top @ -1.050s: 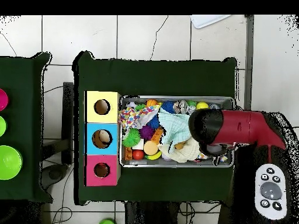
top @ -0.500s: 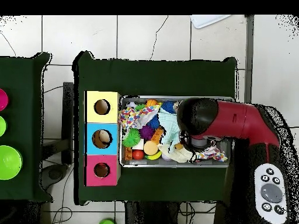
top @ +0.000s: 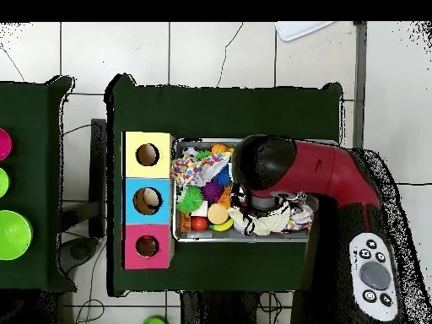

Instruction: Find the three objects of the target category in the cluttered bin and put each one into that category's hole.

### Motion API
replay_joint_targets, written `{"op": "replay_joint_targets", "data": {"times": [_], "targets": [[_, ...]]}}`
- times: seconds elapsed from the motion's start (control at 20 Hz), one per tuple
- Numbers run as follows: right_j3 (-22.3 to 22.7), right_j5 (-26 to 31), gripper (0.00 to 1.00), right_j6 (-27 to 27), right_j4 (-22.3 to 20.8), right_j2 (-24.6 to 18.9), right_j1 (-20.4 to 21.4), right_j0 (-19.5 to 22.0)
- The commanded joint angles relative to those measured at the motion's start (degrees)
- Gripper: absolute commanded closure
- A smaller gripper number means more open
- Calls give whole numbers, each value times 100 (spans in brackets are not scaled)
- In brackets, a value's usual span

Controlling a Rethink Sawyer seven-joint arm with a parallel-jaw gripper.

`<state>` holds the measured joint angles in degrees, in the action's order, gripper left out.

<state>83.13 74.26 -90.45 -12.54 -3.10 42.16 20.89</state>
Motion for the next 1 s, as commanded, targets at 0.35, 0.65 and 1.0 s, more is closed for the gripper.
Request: {"op": "replay_joint_targets", "data": {"times": [0.35, 0.65, 1.0], "targets": [[863, 394, 100, -49, 560, -520, 7, -33], [1045, 396, 100, -261, 746, -506, 128, -176], [1512, 131, 100, -382, 1059, -504, 338, -381]]}}
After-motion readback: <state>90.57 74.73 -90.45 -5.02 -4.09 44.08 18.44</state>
